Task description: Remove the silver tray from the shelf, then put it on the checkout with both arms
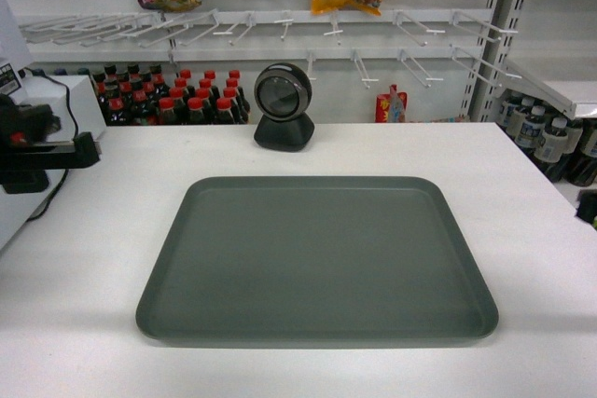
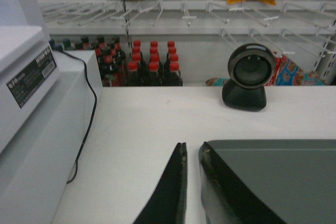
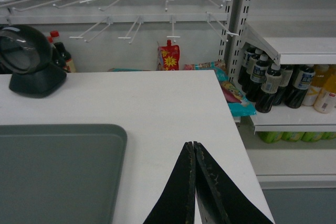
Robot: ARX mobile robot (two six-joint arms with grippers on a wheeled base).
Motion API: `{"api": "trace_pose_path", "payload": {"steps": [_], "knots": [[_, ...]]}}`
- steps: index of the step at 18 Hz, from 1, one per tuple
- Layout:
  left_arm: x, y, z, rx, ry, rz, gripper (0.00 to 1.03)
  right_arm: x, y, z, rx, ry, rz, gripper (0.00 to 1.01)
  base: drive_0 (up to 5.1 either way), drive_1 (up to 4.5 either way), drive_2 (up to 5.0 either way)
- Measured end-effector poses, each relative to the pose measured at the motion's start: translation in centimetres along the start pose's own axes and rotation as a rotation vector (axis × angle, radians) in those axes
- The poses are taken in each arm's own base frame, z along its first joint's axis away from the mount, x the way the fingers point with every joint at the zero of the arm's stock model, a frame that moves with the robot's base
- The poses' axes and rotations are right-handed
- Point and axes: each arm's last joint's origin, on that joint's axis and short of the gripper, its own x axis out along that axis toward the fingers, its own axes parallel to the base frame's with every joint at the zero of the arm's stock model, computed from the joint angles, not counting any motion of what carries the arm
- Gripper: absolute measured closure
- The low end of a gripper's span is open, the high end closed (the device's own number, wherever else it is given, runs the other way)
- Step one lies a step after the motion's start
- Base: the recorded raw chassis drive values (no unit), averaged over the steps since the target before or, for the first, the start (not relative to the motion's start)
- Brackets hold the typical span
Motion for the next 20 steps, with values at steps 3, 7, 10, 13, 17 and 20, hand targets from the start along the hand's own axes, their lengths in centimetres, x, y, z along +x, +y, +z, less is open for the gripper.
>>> {"api": "trace_pose_path", "payload": {"steps": [3,7,10,13,17,20], "knots": [[-3.6,1.4,1.2,0.011,-0.067,-0.019,1.02,-4.5,-1.4,-0.2,0.005,0.035,-0.005,0.99,0.0,0.0,0.0],[-7.1,2.8,1.0,0.012,-0.059,-0.01,1.02,-8.6,-1.3,2.0,0.005,-0.098,0.0,0.99,0.0,0.0,0.0],[-9.3,4.2,0.5,0.013,-0.04,-0.014,1.02,-10.9,-1.3,2.2,0.004,-0.095,0.0,0.99,0.0,0.0,0.0],[-10.8,4.2,0.6,0.013,-0.043,-0.02,1.02,-12.7,-1.3,3.3,0.005,-0.103,0.001,0.99,0.0,0.0,0.0],[-12.4,4.3,0.6,0.013,-0.046,-0.02,1.02,-14.6,-1.3,3.2,0.005,-0.102,0.001,0.99,0.0,0.0,0.0],[-13.1,4.3,0.9,0.013,-0.063,-0.021,1.02,-15.3,-1.3,3.6,0.005,-0.122,0.002,0.99,0.0,0.0,0.0]]}}
